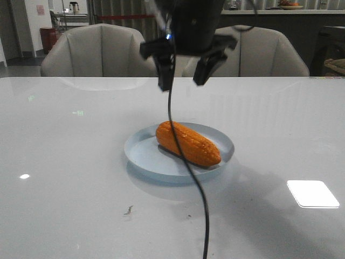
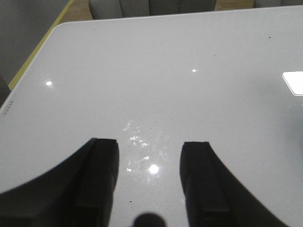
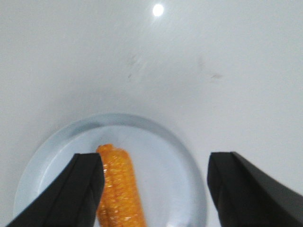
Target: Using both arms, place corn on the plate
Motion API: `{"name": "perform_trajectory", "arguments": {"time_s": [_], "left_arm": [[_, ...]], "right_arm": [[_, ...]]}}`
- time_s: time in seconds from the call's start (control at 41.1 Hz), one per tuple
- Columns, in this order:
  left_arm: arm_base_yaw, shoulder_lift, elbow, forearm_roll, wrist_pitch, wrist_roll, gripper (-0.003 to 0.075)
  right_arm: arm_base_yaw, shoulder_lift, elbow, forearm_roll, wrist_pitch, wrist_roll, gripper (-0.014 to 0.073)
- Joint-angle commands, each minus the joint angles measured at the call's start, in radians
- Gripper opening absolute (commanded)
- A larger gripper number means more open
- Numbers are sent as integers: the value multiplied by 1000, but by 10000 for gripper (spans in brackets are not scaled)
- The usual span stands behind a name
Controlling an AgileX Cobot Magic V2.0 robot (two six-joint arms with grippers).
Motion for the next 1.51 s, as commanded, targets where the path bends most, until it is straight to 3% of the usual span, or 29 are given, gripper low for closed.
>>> {"name": "perform_trajectory", "arguments": {"time_s": [0.0,0.365,0.487,0.682,0.901,1.072,1.267,1.486], "left_arm": [[-1,-11,-30,-7,-78,-1,376],[-1,-11,-30,-7,-86,-1,376],[-1,-11,-30,-7,-86,-1,376],[-1,-11,-30,-7,-86,-1,376],[-1,-11,-30,-7,-86,-1,376],[-1,-11,-30,-7,-86,-1,376],[-1,-5,-30,-7,-86,-1,376],[-1,-2,-30,-7,-84,-1,372]], "right_arm": [[-61,-165,-55,-27,-12,-9,571],[-300,-382,1,-26,63,-71,570],[-361,-468,132,-10,16,-91,570],[-439,-666,462,42,-189,-92,570],[-454,-906,888,45,-391,-92,570],[-454,-1077,1126,94,-456,-92,570],[-454,-1220,1263,106,-473,-92,570],[-454,-1255,1272,106,-479,-92,570]]}}
